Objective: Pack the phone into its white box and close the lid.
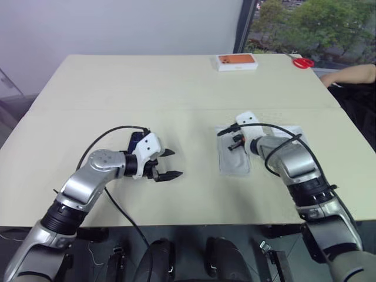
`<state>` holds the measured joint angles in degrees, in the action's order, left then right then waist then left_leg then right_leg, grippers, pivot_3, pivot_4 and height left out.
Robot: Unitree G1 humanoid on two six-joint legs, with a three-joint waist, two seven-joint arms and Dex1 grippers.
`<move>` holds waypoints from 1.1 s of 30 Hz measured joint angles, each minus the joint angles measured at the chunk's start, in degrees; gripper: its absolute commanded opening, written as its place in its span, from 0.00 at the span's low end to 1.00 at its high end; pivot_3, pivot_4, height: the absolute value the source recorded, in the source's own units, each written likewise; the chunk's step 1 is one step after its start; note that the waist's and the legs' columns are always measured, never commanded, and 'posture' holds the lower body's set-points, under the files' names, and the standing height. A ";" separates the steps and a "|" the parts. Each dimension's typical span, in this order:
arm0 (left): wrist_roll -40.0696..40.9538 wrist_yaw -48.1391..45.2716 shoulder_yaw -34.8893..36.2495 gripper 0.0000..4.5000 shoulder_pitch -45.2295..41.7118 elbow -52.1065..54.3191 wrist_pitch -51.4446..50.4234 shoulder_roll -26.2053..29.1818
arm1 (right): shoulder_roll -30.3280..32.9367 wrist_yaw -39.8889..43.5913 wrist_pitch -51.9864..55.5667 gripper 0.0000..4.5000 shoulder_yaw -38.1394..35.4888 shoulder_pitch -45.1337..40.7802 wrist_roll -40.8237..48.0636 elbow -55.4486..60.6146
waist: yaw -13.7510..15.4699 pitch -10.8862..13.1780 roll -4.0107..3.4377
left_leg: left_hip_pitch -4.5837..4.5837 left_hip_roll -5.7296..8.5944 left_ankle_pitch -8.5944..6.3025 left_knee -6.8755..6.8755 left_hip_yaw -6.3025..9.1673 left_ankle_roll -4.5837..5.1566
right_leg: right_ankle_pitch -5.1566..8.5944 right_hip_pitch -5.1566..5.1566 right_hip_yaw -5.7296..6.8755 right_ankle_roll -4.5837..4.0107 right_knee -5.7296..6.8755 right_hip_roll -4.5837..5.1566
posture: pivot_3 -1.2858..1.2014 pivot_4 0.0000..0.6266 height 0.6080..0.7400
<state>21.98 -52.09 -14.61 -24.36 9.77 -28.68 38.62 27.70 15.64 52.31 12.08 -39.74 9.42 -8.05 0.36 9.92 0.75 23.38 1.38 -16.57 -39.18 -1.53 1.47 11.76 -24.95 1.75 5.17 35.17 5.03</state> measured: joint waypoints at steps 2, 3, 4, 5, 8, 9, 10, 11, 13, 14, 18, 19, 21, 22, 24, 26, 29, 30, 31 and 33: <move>-0.04 0.10 0.04 0.87 0.32 0.81 -0.58 -0.49 | -0.54 -0.07 -1.65 0.01 -0.01 -0.33 -1.18 -1.68 | -0.01 0.00 0.00 | -0.03 0.00 0.00 -0.01 0.00 0.00 | 0.00 0.05 0.00 0.00 0.00 0.00 | 0.52 0.24 1.00; -0.06 0.17 0.11 0.87 0.70 1.38 -0.85 -0.53 | -0.87 -0.09 -2.29 0.01 -0.05 -0.48 -1.58 -2.29 | -0.07 0.00 0.00 | -0.06 0.00 0.00 -0.01 0.00 0.00 | 0.00 0.07 -0.01 0.00 0.00 0.00 | 0.52 0.24 1.00; -0.06 0.27 0.15 0.87 1.12 1.98 -1.03 -0.66 | -1.18 -0.13 -2.81 0.01 -0.16 -0.53 -2.02 -2.77 | -0.11 0.00 0.00 | -0.08 0.00 0.00 -0.01 0.00 0.00 | 0.00 0.09 -0.01 0.00 0.00 0.00 | 0.52 0.24 1.00; -0.08 0.35 0.16 0.87 1.44 2.29 -1.20 -0.82 | -1.44 -0.14 -3.21 0.01 -0.24 -0.60 -2.44 -3.11 | -0.14 0.00 0.00 | -0.09 0.00 0.00 -0.01 0.00 0.00 | 0.00 0.08 -0.01 0.00 0.01 0.00 | 0.52 0.24 1.00; -0.12 0.53 0.17 0.87 1.68 2.74 -1.83 -1.25 | -1.92 -0.12 -4.07 0.01 -0.41 -0.64 -3.52 -3.64 | -0.18 0.00 0.00 | -0.09 -0.01 0.00 -0.01 0.01 0.00 | 0.00 0.08 -0.01 0.00 0.02 0.00 | 0.52 0.24 1.00; -0.12 0.62 0.20 0.87 1.68 2.87 -1.99 -1.36 | -1.96 -0.08 -4.20 0.01 -0.41 -0.61 -3.72 -3.66 | -0.18 0.00 0.00 | -0.08 -0.01 0.00 -0.01 0.01 0.00 | 0.00 0.08 -0.01 0.00 0.01 0.00 | 0.52 0.24 1.00; -0.12 0.73 0.20 0.87 1.69 2.95 -2.14 -1.49 | -1.94 0.13 -4.24 0.01 -0.48 -0.43 -3.85 -3.40 | -0.17 0.00 0.00 | -0.08 -0.01 0.00 -0.01 0.01 0.00 | 0.00 0.08 -0.01 0.00 0.01 0.00 | 0.52 0.24 1.00; -0.13 0.80 0.20 0.87 1.71 3.05 -2.29 -1.57 | -1.85 0.54 -4.12 0.01 -0.62 0.10 -3.95 -2.61 | -0.13 0.00 0.00 | -0.07 -0.01 0.00 0.00 0.01 0.00 | 0.00 0.08 -0.01 0.00 0.01 0.00 | 0.52 0.24 1.00; -0.14 0.87 0.45 0.87 1.85 3.24 -2.39 -1.50 | -0.64 2.91 -2.92 0.01 -0.74 2.61 -3.53 1.94 | -0.03 0.00 -0.01 | -0.05 -0.01 -0.01 0.01 0.04 0.02 | 0.01 0.06 0.00 0.01 0.00 0.00 | 0.52 0.24 1.00; -0.15 0.89 0.62 0.87 1.87 3.24 -2.41 -1.47 | 0.10 3.98 -2.28 0.01 -0.74 3.60 -3.33 3.91 | -0.04 0.01 -0.02 | -0.05 -0.01 -0.02 0.01 0.03 0.02 | 0.01 0.06 0.00 0.01 0.00 0.00 | 0.52 0.24 1.00; -0.14 1.02 2.34 0.87 2.23 3.23 -2.44 -1.08 | 5.83 9.98 0.53 0.01 -1.57 10.25 -0.89 17.32 | 0.07 0.03 -0.05 | -0.03 -0.01 -0.02 0.01 0.04 0.03 | 0.01 0.03 0.00 0.01 0.00 0.00 | 0.52 0.24 1.00; -0.12 1.10 2.68 0.87 2.24 3.14 -2.58 -0.99 | 6.94 11.06 1.13 0.01 -2.28 11.22 -0.10 20.29 | 0.09 0.03 -0.05 | -0.04 -0.01 -0.02 0.01 0.04 0.03 | 0.01 0.03 0.00 0.01 0.01 0.00 | 0.52 0.24 1.00; -0.05 1.41 3.64 0.87 2.24 2.85 -3.36 -1.06 | 9.28 13.21 2.65 0.01 -4.98 13.05 1.88 26.48 | 0.10 0.03 -0.06 | -0.04 -0.02 -0.02 0.01 0.04 0.04 | 0.02 0.03 0.00 0.01 0.00 -0.02 | 0.52 0.24 1.00; 0.00 1.66 4.32 0.87 2.26 2.50 -3.64 -1.08 | 10.33 14.25 3.30 0.01 -6.57 13.88 2.97 29.21 | 0.12 0.04 -0.05 | -0.04 -0.03 -0.03 0.01 0.05 0.04 | 0.02 0.03 0.00 0.01 0.00 -0.02 | 0.52 0.24 1.00; 0.26 2.56 6.35 0.87 2.26 1.57 -4.79 -1.08 | 11.93 16.24 4.39 0.01 -9.30 15.21 5.20 33.66 | 0.13 0.04 -0.05 | -0.05 -0.04 -0.03 0.01 0.05 0.04 | 0.02 0.03 0.01 0.02 0.00 -0.03 | 0.52 0.24 1.00; 1.44 3.83 9.13 0.99 2.16 0.25 -7.11 -1.12 | 12.04 17.52 4.76 0.00 -9.85 15.72 6.84 36.98 | -0.05 0.04 -0.05 | -0.06 -0.08 -0.03 0.01 0.05 0.04 | 0.01 0.03 0.01 0.02 0.00 -0.07 | 0.52 0.24 1.00; 4.66 8.80 16.71 0.99 0.74 -4.14 -14.11 -1.98 | 7.97 17.54 6.23 0.00 -6.88 13.96 8.85 39.59 | -0.54 0.07 0.01 | -0.07 -0.20 -0.02 -0.01 0.07 0.04 | 0.01 0.02 0.00 0.03 0.03 -0.20 | 0.52 0.24 1.00; 5.40 10.58 19.51 0.99 -0.02 -5.50 -16.47 -1.92 | 5.82 17.08 6.64 0.00 -4.95 12.81 9.08 39.76 | -0.83 0.07 0.01 | -0.07 -0.20 -0.02 -0.01 0.11 0.03 | 0.01 0.01 0.01 0.03 0.06 -0.22 | 0.52 0.24 1.00; 6.26 12.02 22.03 0.99 -0.61 -6.30 -18.55 -1.65 | 3.85 16.50 6.82 0.00 -2.76 11.75 9.05 39.64 | -1.03 0.07 0.01 | -0.07 -0.20 -0.02 0.00 0.11 0.03 | 0.01 -0.02 0.01 0.03 0.09 -0.23 | 0.52 0.24 1.00; 7.53 14.96 26.62 0.99 -1.19 -6.75 -23.09 -0.46 | -0.35 15.10 6.71 0.00 2.10 9.39 8.43 37.31 | -1.33 0.07 0.00 | -0.07 -0.20 -0.02 0.02 0.11 0.03 | 0.00 -0.05 0.00 0.04 0.13 -0.23 | 0.52 0.24 1.00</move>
<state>29.50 -37.13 12.01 -25.54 3.02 -51.77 38.16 27.35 30.74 59.02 14.18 -30.36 17.85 29.26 -0.97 9.99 0.75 23.31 1.18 -16.60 -39.16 -1.42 1.50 11.76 -25.00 1.75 5.21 35.29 4.80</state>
